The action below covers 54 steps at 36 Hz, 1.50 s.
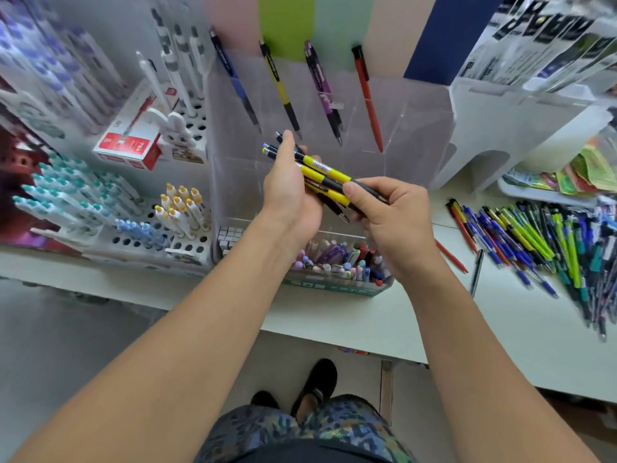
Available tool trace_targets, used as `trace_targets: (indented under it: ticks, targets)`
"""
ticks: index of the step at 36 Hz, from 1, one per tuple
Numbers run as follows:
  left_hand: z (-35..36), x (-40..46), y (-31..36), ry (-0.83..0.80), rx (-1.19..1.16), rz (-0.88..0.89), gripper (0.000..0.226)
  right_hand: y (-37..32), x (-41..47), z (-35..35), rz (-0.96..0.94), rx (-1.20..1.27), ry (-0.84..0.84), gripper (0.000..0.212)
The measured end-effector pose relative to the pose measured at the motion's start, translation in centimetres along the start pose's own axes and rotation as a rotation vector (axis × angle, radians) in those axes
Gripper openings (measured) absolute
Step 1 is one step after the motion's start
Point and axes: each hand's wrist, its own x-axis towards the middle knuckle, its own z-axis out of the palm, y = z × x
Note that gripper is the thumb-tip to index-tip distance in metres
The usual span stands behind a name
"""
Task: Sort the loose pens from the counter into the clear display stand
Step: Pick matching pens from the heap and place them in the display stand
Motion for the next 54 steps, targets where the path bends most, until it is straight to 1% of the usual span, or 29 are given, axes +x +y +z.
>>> trace_targets:
  ticks: [1,4,7,10,14,16,19,21,23,25,27,30,31,34,37,39,42,48,49,51,54]
  targets:
    - [-0.2,0.1,0.2,-0.013,0.022,0.005,0.039,0.1,0.4,0.1,0.038,0.041,-0.022,0.009]
    - [-0.7,0.5,0.7,-0.061,0.108,0.019,0.053,0.5,1.3,0.5,0.146,0.141,-0.056,0.006]
    - [-0.5,0.8,1.3,0.011,0.174,0.073,0.05,0.5,1.8,1.3,0.206,0.202,-0.073,0.007]
    - [-0.4,1.3,1.7,0.068,0.229,0.153,0.045,0.1,2.0,2.1,0.169,0.199,-0.047,0.011]
    - [-0.2,2.1,2.3,0.115,0.287,0.211,0.032,-0.5,2.2,3.4,0.087,0.105,0.063,0.018]
    - [-0.2,2.6,2.7,0.124,0.317,0.202,0.032,-0.7,2.5,4.2,0.021,0.002,0.104,0.027]
    - [-0.2,3.1,3.7,0.112,0.351,0.155,0.034,-1.0,2.8,5.1,-0.056,-0.162,0.087,0.048]
    - [-0.3,3.3,4.6,0.071,0.362,0.159,0.033,-1.2,3.0,5.4,-0.108,-0.252,0.018,0.052]
    - [-0.3,3.3,5.3,-0.017,0.396,0.182,0.032,-1.4,3.2,5.5,-0.133,-0.356,-0.056,0.052]
    - [-0.3,3.2,6.0,-0.067,0.428,0.21,0.031,-1.7,3.5,5.3,-0.138,-0.412,-0.109,0.053]
    - [-0.3,3.0,6.4,-0.065,0.401,0.257,0.03,-2.2,4.0,5.2,-0.143,-0.433,-0.159,0.046]
    - [0.1,2.8,6.6,-0.015,0.363,0.36,0.029,-3.2,4.4,5.3,-0.149,-0.468,-0.213,0.028]
    - [0.3,2.7,6.7,0.006,0.343,0.38,0.028,-3.6,4.4,5.5,-0.15,-0.456,-0.217,0.027]
    - [1.0,2.4,6.9,0.006,0.291,0.384,0.029,-4.2,4.3,6.1,-0.214,-0.449,-0.171,0.031]
    - [1.4,1.8,7.2,-0.041,0.321,0.413,0.034,-4.1,4.3,6.0,-0.227,-0.501,-0.139,0.037]
    - [1.2,1.6,7.7,-0.058,0.318,0.427,0.042,-4.1,4.1,5.5,-0.212,-0.502,-0.161,0.038]
    - [0.9,2.0,8.2,-0.036,0.355,0.462,0.054,-4.1,3.7,4.5,-0.183,-0.468,-0.208,0.039]
    - [1.7,1.5,7.9,-0.19,0.458,0.416,0.045,-4.5,3.7,3.1,-0.108,-0.428,-0.356,0.047]
    - [1.9,1.5,7.9,-0.212,0.472,0.407,0.044,-4.6,3.8,2.8,-0.096,-0.453,-0.374,0.046]
    - [2.2,1.4,7.7,-0.254,0.51,0.41,0.044,-4.7,4.2,2.2,-0.079,-0.552,-0.376,0.036]
    - [2.6,1.4,7.4,-0.301,0.575,0.423,0.046,-5.0,5.1,1.8,-0.093,-0.741,-0.314,0.03]
